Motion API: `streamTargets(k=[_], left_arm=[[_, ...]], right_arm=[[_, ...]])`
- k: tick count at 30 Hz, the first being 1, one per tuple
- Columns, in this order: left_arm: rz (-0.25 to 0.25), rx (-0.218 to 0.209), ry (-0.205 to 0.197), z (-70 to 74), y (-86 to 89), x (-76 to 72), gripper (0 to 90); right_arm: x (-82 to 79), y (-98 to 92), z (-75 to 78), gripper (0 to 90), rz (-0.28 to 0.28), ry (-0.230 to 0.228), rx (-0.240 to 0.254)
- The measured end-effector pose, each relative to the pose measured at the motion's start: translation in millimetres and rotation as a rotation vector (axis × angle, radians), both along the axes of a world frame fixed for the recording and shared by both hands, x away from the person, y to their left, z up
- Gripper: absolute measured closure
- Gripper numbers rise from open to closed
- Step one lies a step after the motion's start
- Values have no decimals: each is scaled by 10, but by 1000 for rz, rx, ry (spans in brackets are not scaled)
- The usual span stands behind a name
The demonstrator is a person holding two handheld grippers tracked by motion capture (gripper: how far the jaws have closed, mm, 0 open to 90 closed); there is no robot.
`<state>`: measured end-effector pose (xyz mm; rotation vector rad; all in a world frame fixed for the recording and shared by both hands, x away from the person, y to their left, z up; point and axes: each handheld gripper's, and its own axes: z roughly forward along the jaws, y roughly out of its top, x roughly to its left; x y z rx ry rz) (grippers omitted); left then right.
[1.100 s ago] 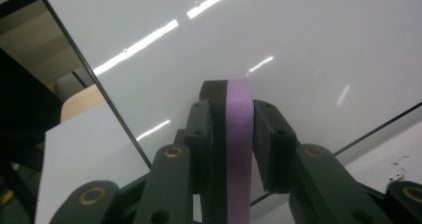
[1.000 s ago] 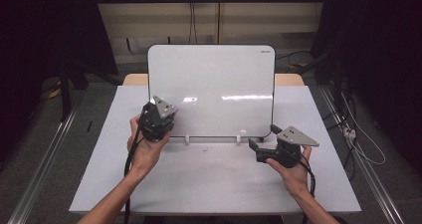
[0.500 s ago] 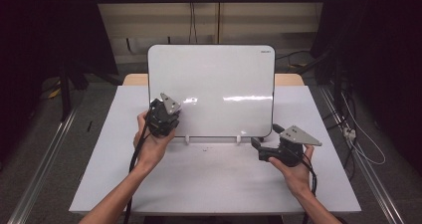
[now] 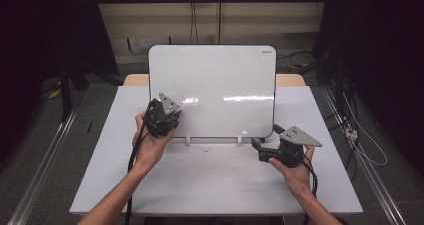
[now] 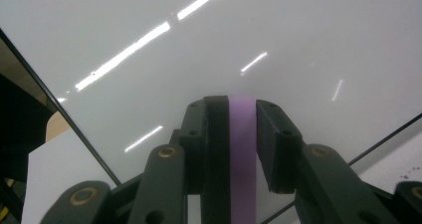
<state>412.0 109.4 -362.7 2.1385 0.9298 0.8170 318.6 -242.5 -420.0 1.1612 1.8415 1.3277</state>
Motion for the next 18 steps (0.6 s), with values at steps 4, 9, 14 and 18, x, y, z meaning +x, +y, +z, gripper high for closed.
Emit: streamTargets(k=[4,9,14,18], left_arm=[[-6,-2,-1,-2,8,1,670],[5,63,-35,-5,-26,-20,675],[4,50,-38,-25,-16,-18,649],[9,25,-28,-70,-15,5,612]], right_arm=[[0,-8,0,105,-2,1,-1],[0,-4,0,109,-4,0,-2],[1,-6,-2,110,-3,0,-1],[-2,-1,1,109,-3,-1,-2]])
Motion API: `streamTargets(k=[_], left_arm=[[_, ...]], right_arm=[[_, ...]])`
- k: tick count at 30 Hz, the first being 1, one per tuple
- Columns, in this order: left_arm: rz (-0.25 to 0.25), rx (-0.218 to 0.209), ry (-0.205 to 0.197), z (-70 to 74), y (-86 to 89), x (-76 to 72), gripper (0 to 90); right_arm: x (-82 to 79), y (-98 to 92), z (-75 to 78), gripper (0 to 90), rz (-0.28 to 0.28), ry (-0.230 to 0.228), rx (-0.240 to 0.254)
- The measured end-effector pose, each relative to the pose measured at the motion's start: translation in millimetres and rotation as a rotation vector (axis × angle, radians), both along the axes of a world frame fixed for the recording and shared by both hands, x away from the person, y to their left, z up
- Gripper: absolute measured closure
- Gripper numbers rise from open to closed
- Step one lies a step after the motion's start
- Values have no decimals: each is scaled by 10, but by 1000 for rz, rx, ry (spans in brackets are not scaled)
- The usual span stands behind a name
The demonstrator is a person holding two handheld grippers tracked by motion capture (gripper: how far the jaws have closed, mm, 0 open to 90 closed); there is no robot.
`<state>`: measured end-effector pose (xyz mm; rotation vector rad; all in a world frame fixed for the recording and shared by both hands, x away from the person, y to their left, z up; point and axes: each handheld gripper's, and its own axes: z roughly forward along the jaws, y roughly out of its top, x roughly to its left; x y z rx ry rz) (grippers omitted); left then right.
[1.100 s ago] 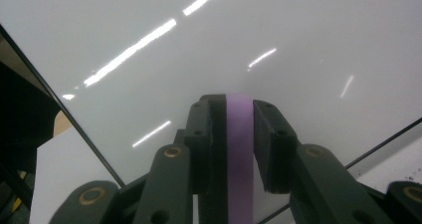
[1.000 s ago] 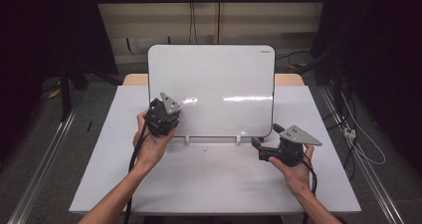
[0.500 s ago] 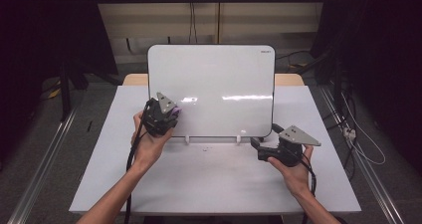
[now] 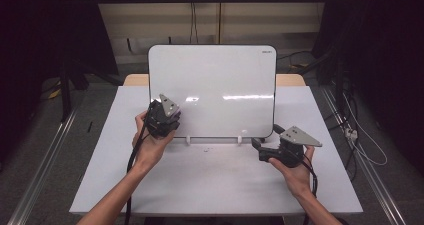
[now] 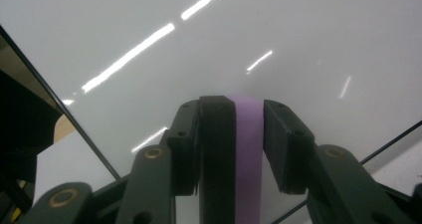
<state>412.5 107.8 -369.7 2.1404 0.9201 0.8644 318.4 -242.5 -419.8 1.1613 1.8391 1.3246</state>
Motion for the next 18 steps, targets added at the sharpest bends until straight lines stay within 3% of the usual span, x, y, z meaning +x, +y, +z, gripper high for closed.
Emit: streamTargets(k=[2,5,9,12,14,16,18], left_arm=[[-5,-25,4,4,16,3,607],[-4,-84,-11,59,44,-26,395],[-34,-153,-15,94,98,-50,278],[-43,-234,-13,93,167,-99,141],[-45,-276,-20,68,232,-136,102],[-49,-324,2,35,307,-168,59],[-54,-333,9,-4,389,-204,48]], right_arm=[[-2,-2,2,109,0,-1,2],[-2,-7,-1,109,-1,0,0],[3,-19,-2,101,0,5,4],[11,-34,-9,89,-8,18,9],[18,-50,-16,80,-13,30,16],[16,-62,-19,72,-13,35,14],[12,-74,-22,65,-19,35,12]])
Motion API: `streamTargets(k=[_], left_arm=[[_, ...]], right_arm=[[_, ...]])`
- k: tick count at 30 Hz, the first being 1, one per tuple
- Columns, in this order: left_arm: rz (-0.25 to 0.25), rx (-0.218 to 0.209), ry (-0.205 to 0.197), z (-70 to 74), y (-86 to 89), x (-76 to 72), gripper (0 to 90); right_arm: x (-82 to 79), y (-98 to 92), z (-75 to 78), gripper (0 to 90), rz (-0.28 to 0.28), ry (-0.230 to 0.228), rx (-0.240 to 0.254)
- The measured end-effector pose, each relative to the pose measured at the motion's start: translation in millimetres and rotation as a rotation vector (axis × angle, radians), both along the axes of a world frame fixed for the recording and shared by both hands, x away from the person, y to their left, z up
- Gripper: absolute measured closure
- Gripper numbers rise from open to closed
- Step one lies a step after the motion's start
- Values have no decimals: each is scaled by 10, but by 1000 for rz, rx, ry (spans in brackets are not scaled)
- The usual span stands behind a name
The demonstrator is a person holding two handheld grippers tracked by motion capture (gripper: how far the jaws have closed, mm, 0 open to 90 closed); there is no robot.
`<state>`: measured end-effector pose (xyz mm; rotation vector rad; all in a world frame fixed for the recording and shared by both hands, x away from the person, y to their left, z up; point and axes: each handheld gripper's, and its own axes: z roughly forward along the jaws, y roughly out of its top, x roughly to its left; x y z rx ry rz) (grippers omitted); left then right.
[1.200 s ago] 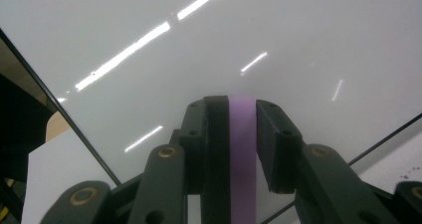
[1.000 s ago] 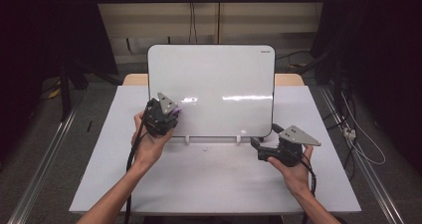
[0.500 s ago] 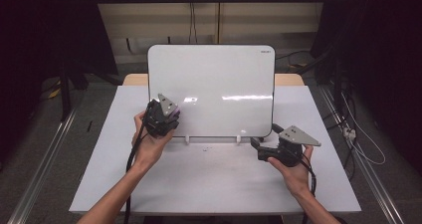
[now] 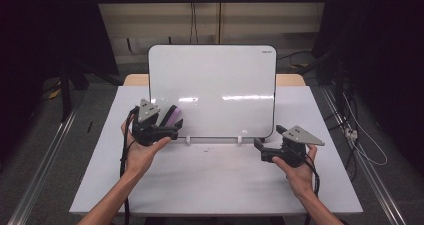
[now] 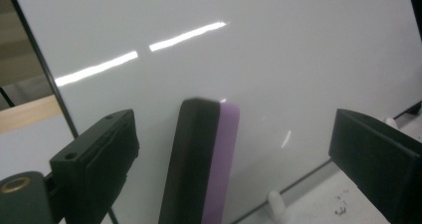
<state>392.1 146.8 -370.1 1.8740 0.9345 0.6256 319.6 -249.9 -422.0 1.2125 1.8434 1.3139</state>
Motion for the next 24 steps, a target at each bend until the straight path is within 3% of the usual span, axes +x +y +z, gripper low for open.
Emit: streamTargets(k=[2,4,6,11,14,21,24], left_arm=[[16,-19,13,-41,66,-50,50],[1,-44,32,-81,133,-121,53],[-21,-55,8,-125,203,-204,52],[19,-78,-10,-216,340,-361,50],[46,-101,-1,-268,432,-447,50],[53,-86,11,-367,537,-678,50],[80,-107,4,-436,558,-744,48]], right_arm=[[-6,-12,-6,52,-3,12,3],[-20,-34,-19,54,-2,17,-7],[-49,-66,-34,54,-15,18,-6],[-119,-141,-38,70,-42,13,11],[-174,-180,-64,83,-64,14,-11],[-313,-289,-134,87,-94,26,-21],[-358,-324,-175,88,-101,29,-9]])
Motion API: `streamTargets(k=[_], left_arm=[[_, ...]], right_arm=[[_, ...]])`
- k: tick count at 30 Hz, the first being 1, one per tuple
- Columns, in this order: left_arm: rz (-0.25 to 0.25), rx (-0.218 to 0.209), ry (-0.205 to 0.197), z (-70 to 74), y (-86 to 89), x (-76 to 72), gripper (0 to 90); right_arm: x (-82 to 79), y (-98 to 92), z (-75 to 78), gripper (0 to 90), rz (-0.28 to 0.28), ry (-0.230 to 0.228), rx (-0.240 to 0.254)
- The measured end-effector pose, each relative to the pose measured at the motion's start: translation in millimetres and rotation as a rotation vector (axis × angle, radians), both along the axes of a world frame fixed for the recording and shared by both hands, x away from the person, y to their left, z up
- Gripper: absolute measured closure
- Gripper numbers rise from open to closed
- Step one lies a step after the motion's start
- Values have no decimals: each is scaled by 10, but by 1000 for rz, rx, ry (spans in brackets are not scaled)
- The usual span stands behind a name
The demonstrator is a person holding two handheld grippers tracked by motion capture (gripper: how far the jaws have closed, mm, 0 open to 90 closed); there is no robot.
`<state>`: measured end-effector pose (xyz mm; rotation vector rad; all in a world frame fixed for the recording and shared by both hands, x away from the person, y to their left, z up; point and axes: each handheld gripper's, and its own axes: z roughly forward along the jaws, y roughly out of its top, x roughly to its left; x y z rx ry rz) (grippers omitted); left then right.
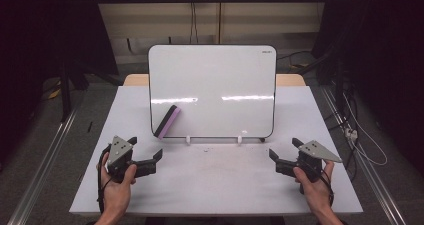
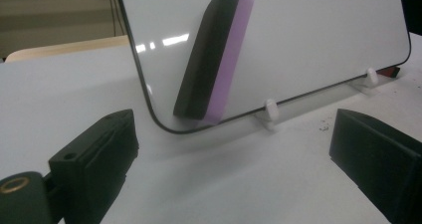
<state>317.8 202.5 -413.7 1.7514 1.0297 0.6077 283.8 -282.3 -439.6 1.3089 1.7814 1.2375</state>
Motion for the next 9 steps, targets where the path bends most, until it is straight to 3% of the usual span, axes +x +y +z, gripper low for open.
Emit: streamTargets(k=[2,9], left_arm=[[4,-8,17,-26,14,-21,48],[11,-17,17,-38,17,-40,47]], right_arm=[[-6,-8,-22,95,-10,1,9],[-27,-15,-20,93,-12,-2,18]])
